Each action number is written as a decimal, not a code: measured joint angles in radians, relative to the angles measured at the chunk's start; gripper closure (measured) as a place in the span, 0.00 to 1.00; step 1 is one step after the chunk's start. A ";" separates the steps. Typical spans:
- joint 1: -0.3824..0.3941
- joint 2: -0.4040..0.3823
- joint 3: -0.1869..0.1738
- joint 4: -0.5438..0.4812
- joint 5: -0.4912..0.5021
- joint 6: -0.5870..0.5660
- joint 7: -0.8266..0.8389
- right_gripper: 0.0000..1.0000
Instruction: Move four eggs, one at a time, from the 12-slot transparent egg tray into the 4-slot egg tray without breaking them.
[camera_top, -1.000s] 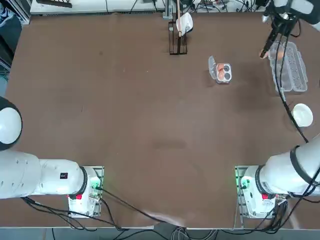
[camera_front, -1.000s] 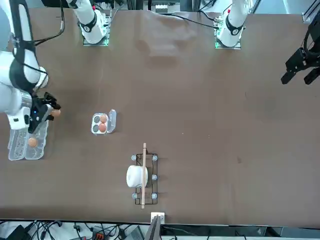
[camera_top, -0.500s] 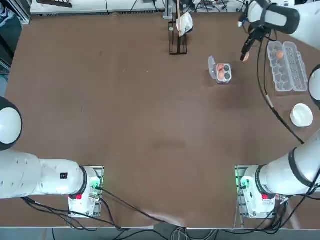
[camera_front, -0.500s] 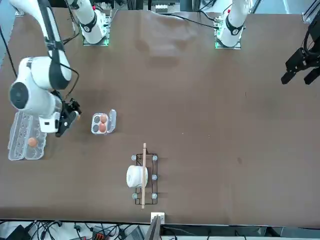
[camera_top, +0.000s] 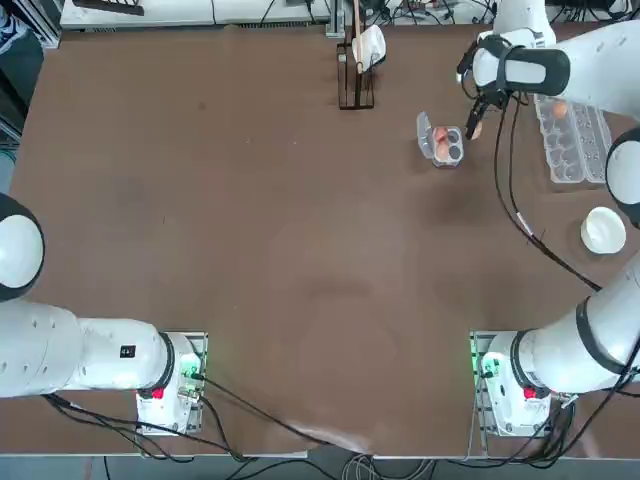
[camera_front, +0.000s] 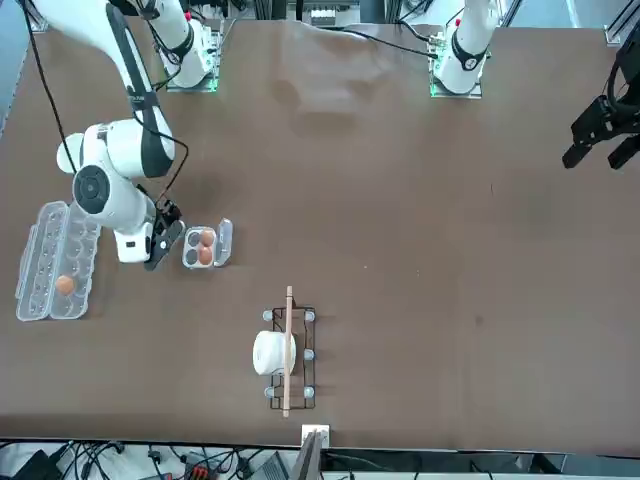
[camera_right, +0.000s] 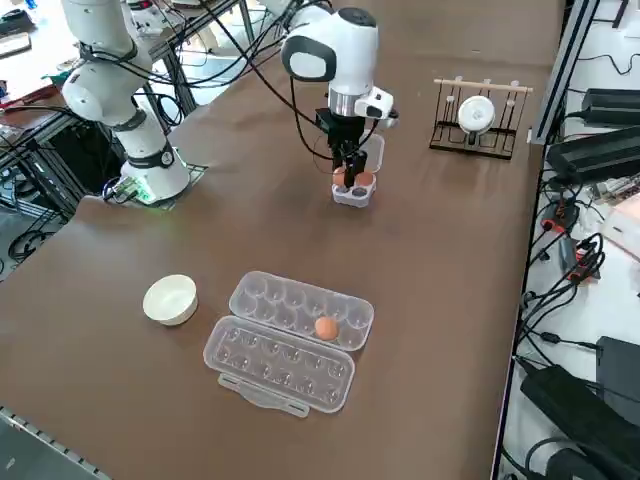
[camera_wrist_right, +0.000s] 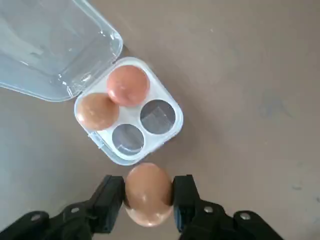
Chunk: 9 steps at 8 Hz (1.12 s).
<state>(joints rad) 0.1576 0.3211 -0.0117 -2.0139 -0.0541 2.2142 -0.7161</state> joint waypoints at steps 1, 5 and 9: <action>0.016 0.000 0.000 -0.006 -0.012 0.014 0.000 0.42; 0.041 -0.002 0.000 -0.049 -0.041 0.087 0.000 0.42; 0.066 -0.002 0.000 -0.098 -0.043 0.154 0.000 0.42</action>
<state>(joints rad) 0.2239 0.3194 -0.0117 -2.1118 -0.0970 2.3678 -0.7159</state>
